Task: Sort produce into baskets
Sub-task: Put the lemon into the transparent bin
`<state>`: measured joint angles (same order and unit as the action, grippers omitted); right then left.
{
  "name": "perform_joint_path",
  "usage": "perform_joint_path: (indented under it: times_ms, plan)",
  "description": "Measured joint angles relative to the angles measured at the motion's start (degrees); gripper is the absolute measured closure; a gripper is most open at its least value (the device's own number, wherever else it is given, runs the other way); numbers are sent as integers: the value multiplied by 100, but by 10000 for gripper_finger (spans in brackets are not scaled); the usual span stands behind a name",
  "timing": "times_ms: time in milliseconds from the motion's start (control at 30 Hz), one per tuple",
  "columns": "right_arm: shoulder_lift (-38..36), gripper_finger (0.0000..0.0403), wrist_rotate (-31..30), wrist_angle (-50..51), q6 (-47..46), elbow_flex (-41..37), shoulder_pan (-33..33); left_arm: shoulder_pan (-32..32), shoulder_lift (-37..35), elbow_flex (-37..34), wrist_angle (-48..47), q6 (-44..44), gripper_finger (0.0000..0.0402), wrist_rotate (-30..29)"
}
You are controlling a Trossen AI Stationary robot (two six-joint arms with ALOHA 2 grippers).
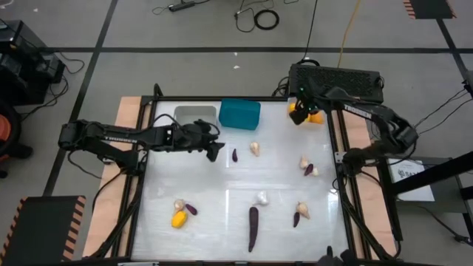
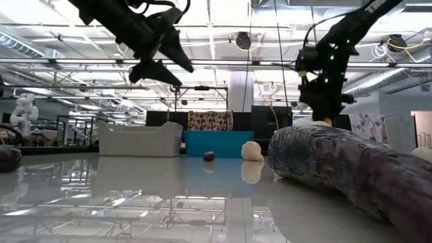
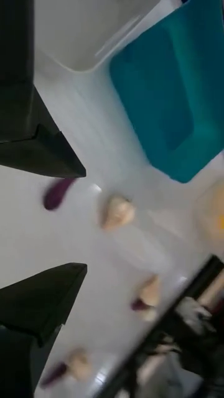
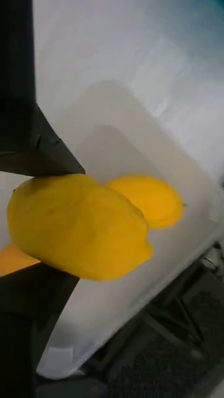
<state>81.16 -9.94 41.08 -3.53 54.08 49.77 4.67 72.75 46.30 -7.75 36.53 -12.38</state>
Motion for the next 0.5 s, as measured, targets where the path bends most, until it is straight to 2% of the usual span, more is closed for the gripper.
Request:
perform_joint_path:
  times_ms: [300,500]
  plan:
    - [582,114,284,-58,643,0,128,-49,0,0,119,1196,157,11]
    - [474,93,278,11,557,145,130,-132,0,0,132,1270,157,22]
